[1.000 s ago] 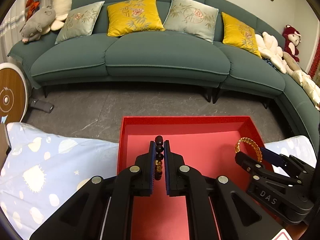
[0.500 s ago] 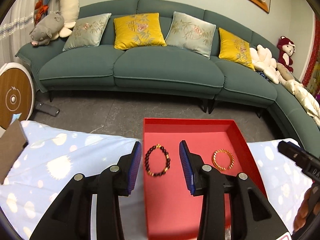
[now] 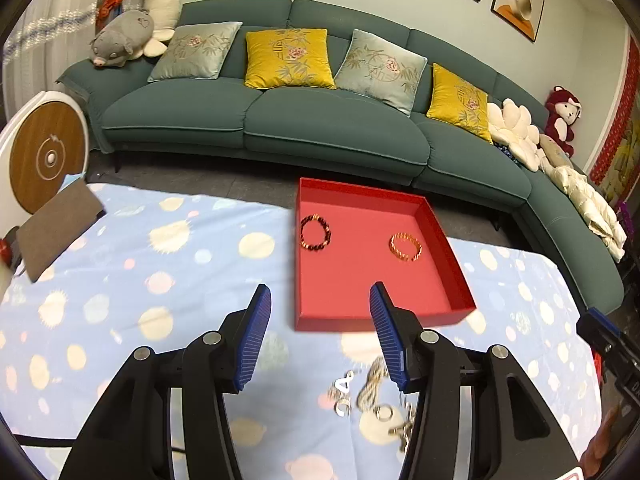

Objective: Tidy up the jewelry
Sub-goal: 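Withdraw both tools from the tray back over the remaining jewelry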

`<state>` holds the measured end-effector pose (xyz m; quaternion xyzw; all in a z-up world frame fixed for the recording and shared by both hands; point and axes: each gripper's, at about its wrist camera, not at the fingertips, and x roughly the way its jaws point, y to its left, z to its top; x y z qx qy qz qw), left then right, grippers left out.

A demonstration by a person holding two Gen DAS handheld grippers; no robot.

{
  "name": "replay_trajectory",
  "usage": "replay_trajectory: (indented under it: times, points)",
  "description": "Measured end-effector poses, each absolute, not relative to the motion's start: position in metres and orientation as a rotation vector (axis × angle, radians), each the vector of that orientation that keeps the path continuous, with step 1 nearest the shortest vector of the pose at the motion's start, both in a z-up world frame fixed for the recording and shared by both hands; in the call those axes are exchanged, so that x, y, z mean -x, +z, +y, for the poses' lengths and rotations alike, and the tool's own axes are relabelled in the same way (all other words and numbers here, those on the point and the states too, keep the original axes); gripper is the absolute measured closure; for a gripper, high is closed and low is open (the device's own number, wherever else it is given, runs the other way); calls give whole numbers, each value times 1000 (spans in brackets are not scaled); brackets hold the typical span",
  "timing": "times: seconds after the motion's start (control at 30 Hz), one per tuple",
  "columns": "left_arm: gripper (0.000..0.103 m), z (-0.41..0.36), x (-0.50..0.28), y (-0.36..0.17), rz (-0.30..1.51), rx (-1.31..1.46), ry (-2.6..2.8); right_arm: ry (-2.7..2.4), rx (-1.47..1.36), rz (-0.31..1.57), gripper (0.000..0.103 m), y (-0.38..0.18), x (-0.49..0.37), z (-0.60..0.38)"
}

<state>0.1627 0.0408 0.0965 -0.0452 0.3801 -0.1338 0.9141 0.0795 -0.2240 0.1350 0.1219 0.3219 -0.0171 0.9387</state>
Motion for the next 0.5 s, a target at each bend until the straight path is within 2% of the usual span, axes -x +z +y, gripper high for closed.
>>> replay_trajectory:
  times: [0.2,0.5]
  points:
    - [52,42,-125,72,827,105,-244,-24,-324,733,36,100,-53,-218]
    - [52,27,-130,40,883,68,-286,-9,-200,799,36,70,-64,-195]
